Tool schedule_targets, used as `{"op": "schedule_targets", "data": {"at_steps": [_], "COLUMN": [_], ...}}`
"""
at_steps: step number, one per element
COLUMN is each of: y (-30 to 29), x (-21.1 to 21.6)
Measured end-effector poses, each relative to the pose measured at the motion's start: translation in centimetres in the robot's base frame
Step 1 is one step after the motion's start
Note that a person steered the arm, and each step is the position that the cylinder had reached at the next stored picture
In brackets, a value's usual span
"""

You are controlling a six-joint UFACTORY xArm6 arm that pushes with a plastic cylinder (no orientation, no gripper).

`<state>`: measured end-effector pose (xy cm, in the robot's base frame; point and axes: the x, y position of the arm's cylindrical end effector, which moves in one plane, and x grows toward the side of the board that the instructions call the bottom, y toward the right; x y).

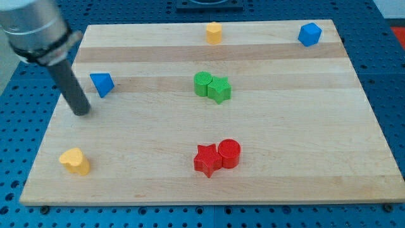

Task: Slightly move the triangle diagonally to the heart

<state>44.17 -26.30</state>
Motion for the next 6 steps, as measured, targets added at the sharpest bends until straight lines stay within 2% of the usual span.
{"op": "schedule_targets", "data": {"at_steps": [1, 3, 5, 6], "y": [-2.2, 3.2, 5.2, 8.4], "x": [-2.7, -3.8, -10.7, -11.2]}}
